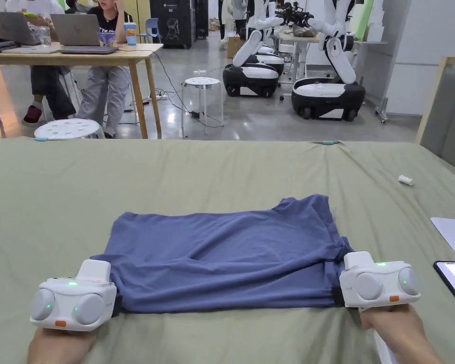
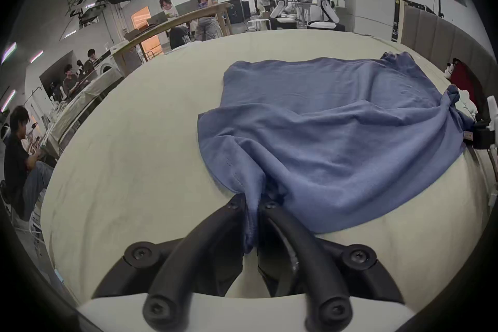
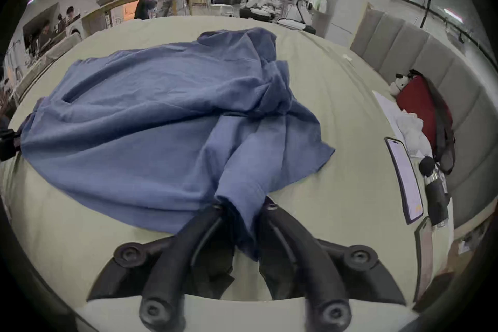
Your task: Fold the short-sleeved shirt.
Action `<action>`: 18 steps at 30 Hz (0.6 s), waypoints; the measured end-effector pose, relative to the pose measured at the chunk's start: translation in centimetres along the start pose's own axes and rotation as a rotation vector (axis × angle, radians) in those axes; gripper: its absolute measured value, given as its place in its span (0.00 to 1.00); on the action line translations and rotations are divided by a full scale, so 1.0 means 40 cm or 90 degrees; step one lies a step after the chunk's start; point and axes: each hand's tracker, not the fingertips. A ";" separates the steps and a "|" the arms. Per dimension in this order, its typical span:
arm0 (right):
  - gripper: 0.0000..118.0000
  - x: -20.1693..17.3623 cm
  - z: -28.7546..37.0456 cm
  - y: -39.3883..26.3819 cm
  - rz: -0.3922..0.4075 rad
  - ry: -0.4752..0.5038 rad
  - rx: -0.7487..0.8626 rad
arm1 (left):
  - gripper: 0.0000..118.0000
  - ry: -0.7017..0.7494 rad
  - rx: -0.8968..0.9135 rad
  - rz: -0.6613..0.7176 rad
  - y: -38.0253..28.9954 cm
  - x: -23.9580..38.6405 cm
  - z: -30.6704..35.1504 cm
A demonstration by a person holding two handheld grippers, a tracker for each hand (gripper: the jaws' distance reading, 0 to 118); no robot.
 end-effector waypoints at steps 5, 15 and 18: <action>0.12 -0.012 0.058 -0.018 0.034 -0.035 0.006 | 0.05 0.005 0.031 0.011 -0.023 -0.018 0.077; 0.12 0.039 0.237 -0.175 0.027 -0.036 0.029 | 0.05 -0.024 0.056 -0.013 -0.142 -0.029 0.264; 0.12 0.053 0.290 -0.255 0.012 -0.025 0.021 | 0.05 -0.037 0.047 -0.019 -0.214 -0.030 0.308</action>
